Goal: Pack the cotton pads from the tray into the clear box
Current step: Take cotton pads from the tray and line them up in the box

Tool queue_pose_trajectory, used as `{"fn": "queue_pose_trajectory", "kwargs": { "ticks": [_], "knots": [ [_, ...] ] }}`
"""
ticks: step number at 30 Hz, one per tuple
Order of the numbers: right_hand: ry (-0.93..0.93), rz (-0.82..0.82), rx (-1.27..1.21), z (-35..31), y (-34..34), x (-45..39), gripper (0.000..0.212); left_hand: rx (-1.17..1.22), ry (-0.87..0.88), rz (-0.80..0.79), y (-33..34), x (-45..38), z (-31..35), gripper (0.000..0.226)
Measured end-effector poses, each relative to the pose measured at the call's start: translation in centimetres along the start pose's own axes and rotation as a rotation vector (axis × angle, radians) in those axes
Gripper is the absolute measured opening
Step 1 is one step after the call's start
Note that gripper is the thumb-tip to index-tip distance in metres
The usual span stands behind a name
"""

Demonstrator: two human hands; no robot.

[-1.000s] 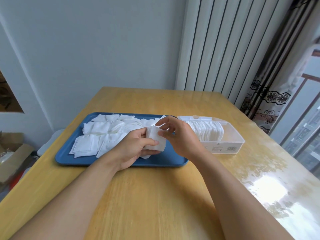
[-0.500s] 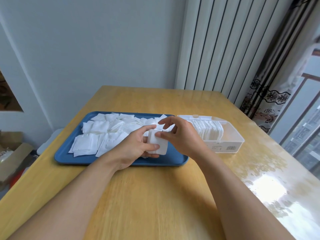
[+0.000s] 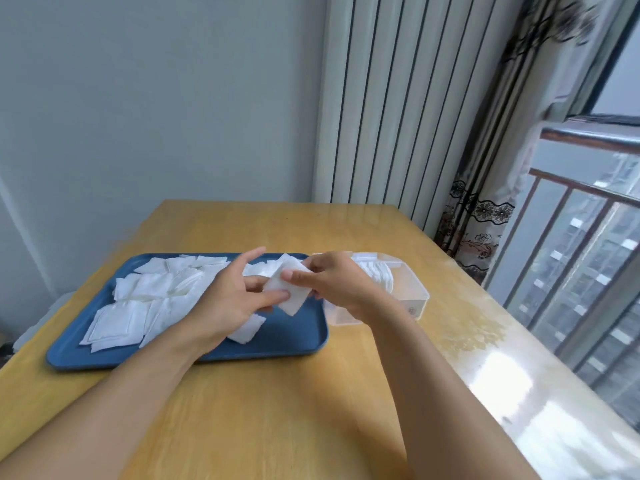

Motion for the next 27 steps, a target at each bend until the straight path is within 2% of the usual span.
{"fn": "queue_pose_trajectory", "kwargs": {
  "ticks": [3, 5, 7, 10, 11, 13, 17, 22, 27],
  "knots": [
    [0.024, 0.025, 0.006, -0.5, -3.0, -0.2, 0.038, -0.096, 0.083, -0.018, 2.2, -0.8, 2.0, 0.086],
    [0.021, 0.102, 0.020, -0.5, -5.6, -0.4, 0.039, -0.088, 0.137, -0.010, 4.0, -1.8, 2.8, 0.087],
    [0.028, 0.262, 0.053, 0.0, -9.0, -0.8, 0.038, -0.100, 0.198, -0.026, 6.0, -2.8, 2.9, 0.086],
    [0.069, 0.508, 0.246, 1.6, -15.0, -1.4, 0.025, -0.343, 0.299, -0.109, 9.3, -3.8, 2.4, 0.072],
    [0.110, 0.512, 0.325, 2.3, -16.2, -1.8, 0.023, -0.430, 0.313, -0.131, 10.2, -4.1, 2.1, 0.069],
    [0.230, 0.419, 0.460, 3.8, -17.1, -2.5, 0.020, -0.584, 0.332, -0.165, 12.0, -4.9, 1.6, 0.070],
    [0.354, 0.305, 0.575, 5.9, -15.8, -3.6, 0.012, -0.818, 0.327, -0.192, 14.0, -6.4, 1.2, 0.079],
    [0.239, 0.297, 0.834, 5.4, -13.3, -3.8, 0.014, -0.841, 0.227, -0.245, 15.0, -6.6, 0.2, 0.092],
    [0.149, 0.256, 1.018, 6.3, -10.3, -4.3, 0.018, -0.810, 0.209, -0.242, 14.9, -6.6, 0.1, 0.095]
  ]
}}
Point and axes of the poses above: each hand's wrist, its own x-axis away from the middle knuckle, its own y-axis out of the palm, z = x × y, the point moved 3 cm from there along -x, towards the middle knuckle, and after that the axes turned 11 degrees about z, right-handed, at the moved point
